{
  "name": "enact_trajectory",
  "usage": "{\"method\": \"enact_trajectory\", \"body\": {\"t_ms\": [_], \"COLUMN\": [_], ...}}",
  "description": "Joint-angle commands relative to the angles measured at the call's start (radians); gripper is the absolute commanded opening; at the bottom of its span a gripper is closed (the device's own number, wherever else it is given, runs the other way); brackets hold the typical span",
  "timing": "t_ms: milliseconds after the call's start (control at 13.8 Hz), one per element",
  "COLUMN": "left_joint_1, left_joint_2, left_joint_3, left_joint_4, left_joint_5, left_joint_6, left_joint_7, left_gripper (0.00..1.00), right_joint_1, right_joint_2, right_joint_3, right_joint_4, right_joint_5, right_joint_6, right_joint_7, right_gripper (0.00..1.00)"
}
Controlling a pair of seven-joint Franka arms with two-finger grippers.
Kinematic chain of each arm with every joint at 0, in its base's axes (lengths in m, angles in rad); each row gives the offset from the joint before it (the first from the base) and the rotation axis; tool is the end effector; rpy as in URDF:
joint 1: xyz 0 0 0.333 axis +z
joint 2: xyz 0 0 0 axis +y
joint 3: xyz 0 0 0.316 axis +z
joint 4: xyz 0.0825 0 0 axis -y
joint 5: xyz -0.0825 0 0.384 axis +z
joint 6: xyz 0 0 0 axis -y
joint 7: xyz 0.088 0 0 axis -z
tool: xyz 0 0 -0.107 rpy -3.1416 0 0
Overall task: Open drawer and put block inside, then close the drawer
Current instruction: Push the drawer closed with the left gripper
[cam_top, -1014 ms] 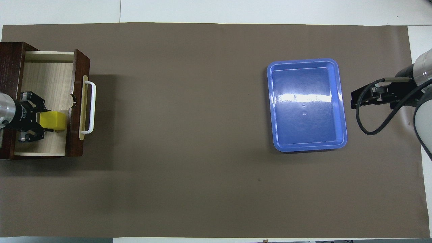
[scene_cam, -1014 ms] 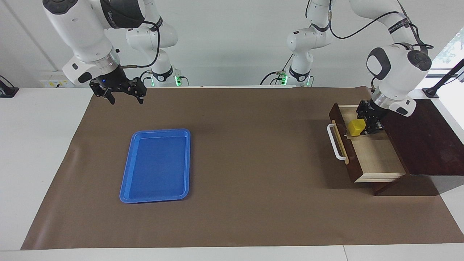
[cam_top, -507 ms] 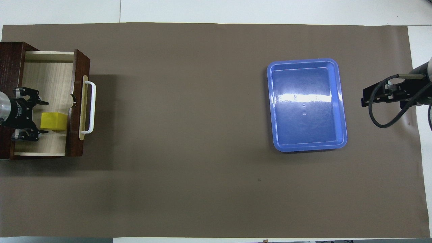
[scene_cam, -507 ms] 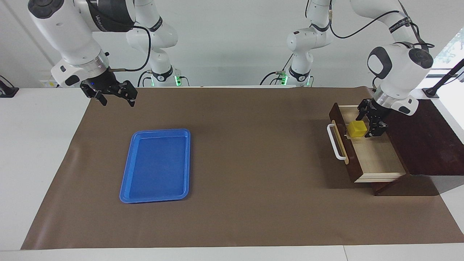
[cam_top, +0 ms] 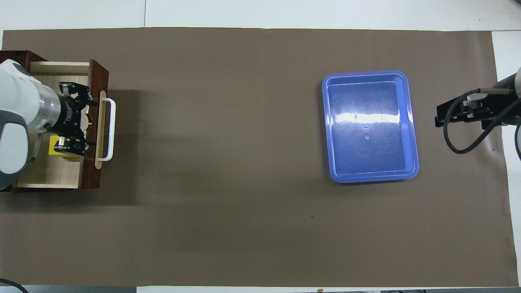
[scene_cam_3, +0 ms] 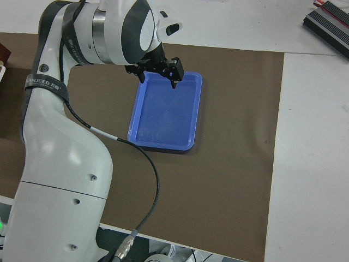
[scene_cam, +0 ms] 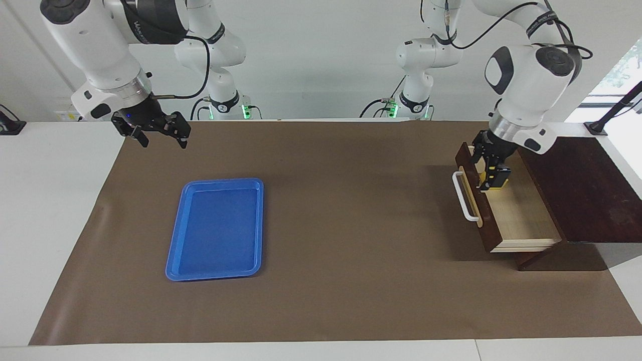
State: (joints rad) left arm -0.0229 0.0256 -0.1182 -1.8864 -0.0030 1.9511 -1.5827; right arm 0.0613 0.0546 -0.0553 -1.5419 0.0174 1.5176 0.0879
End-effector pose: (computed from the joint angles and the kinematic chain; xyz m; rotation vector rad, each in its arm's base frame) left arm 0.5665 -0.0802 0.4927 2.3336 2.0525 0.0329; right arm 0.5649 0.0062 0.6031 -3.1259 0.1278 0.1243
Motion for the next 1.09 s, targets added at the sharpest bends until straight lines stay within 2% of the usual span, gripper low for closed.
{"method": "enact_trajectory", "body": {"t_ms": [0, 72, 217, 652, 1014], "left_joint_1": [-0.009, -0.003, 0.004, 0.105, 0.202], "left_joint_2": [0.022, 0.022, 0.022, 0.046, 0.048], "left_joint_3": [0.015, 0.015, 0.017, 0.018, 0.02], "left_joint_4": [-0.043, -0.063, -0.097, -0.045, -0.046], "left_joint_5": [0.033, 0.038, 0.063, 0.12, 0.166], "left_joint_6": [0.035, 0.055, 0.084, 0.072, 0.083], "left_joint_7": [-0.013, -0.013, -0.014, 0.001, 0.041], "left_gripper": [1.0, 1.0, 1.0, 1.0, 1.0], "right_joint_1": [-0.093, -0.118, -0.123, -0.115, -0.143], "right_joint_2": [-0.009, -0.009, -0.007, -0.016, -0.015], "right_joint_3": [0.092, 0.118, 0.121, 0.121, 0.115], "right_joint_4": [-0.017, -0.017, -0.012, -0.033, -0.029], "right_joint_5": [-0.013, -0.013, -0.013, -0.011, -0.016], "right_joint_6": [0.027, 0.027, 0.021, 0.01, 0.004], "right_joint_7": [-0.013, -0.011, -0.013, -0.014, -0.023], "right_gripper": [1.0, 1.0, 1.0, 1.0, 1.0]}}
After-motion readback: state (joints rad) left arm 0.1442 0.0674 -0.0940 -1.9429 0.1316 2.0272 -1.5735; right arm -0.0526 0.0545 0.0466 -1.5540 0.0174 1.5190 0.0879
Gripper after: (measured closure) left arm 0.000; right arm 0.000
